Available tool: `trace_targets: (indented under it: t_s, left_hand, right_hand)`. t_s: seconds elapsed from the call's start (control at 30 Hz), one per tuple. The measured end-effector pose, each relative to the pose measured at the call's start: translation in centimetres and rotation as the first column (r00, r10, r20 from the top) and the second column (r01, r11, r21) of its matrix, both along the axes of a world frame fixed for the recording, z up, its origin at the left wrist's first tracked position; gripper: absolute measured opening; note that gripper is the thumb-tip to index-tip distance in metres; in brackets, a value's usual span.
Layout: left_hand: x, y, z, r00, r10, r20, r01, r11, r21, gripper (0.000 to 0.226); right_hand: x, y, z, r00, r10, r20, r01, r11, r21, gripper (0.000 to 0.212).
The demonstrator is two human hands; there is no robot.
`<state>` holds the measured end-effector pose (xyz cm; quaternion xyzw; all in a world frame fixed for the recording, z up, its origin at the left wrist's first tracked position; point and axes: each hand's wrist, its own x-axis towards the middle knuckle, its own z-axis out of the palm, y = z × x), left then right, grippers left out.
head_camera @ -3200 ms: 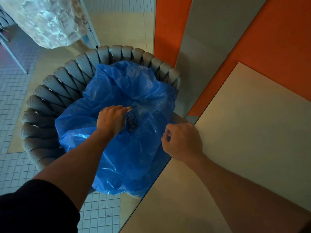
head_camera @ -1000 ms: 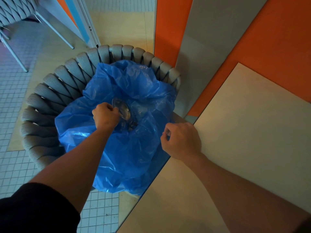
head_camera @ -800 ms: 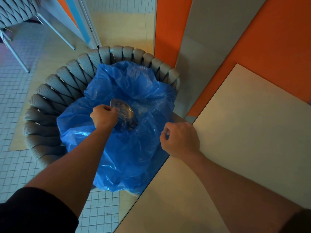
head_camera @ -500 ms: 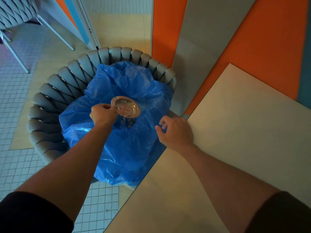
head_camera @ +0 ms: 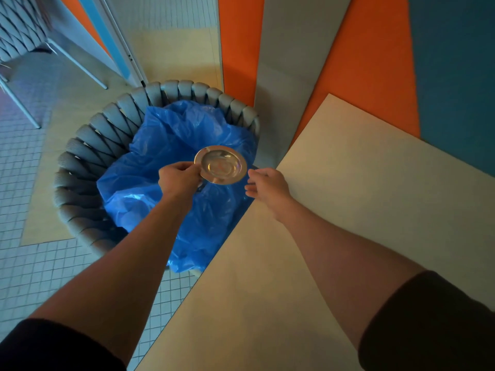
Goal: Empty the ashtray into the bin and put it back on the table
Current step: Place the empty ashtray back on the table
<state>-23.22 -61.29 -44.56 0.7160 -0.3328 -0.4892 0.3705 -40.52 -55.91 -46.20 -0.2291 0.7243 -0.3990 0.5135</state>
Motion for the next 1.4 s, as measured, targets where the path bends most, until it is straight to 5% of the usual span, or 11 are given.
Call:
trace_targets:
  t_s: [0.13,0.77,1.4]
  left_hand:
    - [-1.6,2.5,1.3,0.997,-0.053,-0.058,0.053,0.999,-0.003,0.012]
    - [-10.5,21.0,3.3,0.944,-0.313,-0.108,0.321,0.945,0.066,0.011]
    - [-15.8,36.9,0.3,0.780,-0.622,-0.072,0.618,0.748,0.241,0.003]
  right_hand:
    - [-1.3,1.9,1.6,0.992,-0.083,0.100,0.081,0.996,0.023,0.010]
    - [-9.3,24.6,4.7,0.941,-0.323,0.103,0.310,0.943,0.123,0.010]
    - [-12.0,45.3,1.5,0.833,-0.548,0.074,0.510,0.814,0.277,0.009]
